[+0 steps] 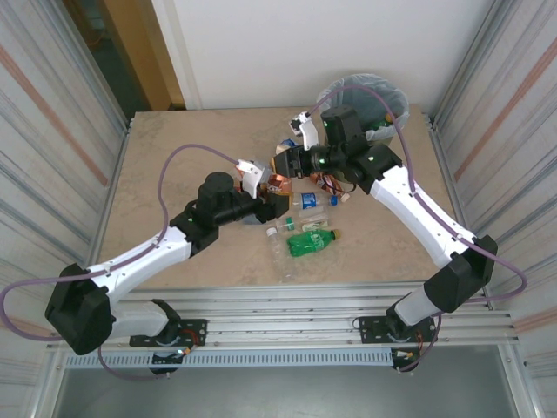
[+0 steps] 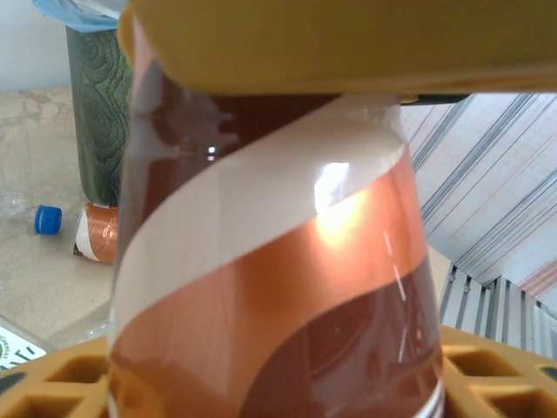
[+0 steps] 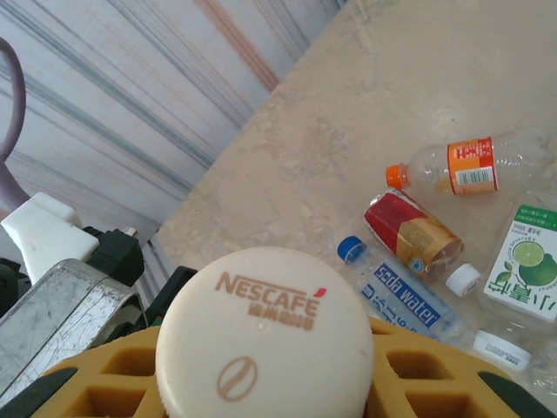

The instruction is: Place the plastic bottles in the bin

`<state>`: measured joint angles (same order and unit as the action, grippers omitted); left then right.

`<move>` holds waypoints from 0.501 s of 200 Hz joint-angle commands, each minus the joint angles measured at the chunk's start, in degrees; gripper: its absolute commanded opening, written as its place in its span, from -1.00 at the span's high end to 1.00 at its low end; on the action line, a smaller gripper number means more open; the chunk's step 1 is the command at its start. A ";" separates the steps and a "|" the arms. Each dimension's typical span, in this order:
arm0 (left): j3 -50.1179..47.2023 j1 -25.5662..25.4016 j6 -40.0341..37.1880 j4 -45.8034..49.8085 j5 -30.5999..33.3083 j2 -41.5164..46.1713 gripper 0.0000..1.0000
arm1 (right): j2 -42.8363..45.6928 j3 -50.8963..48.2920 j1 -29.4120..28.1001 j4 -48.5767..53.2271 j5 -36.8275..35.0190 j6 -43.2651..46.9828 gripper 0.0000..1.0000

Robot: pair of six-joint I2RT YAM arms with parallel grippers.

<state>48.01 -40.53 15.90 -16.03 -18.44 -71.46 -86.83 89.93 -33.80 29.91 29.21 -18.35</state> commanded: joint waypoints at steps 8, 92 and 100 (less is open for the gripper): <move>1.74 0.50 0.57 -0.86 0.00 1.31 -0.97 | 0.77 2.69 -0.08 2.73 -4.95 2.18 0.48; -3.14 0.72 -0.60 -2.64 6.91 7.51 -0.97 | 4.00 12.45 2.98 7.29 -29.24 11.15 0.52; -3.44 0.67 -0.61 -2.56 7.50 7.94 -0.97 | 4.10 13.23 4.30 6.37 -29.79 11.32 0.52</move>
<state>46.26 -40.45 16.40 -16.91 -14.28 -65.58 -85.19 99.72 -32.49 36.95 7.44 -10.72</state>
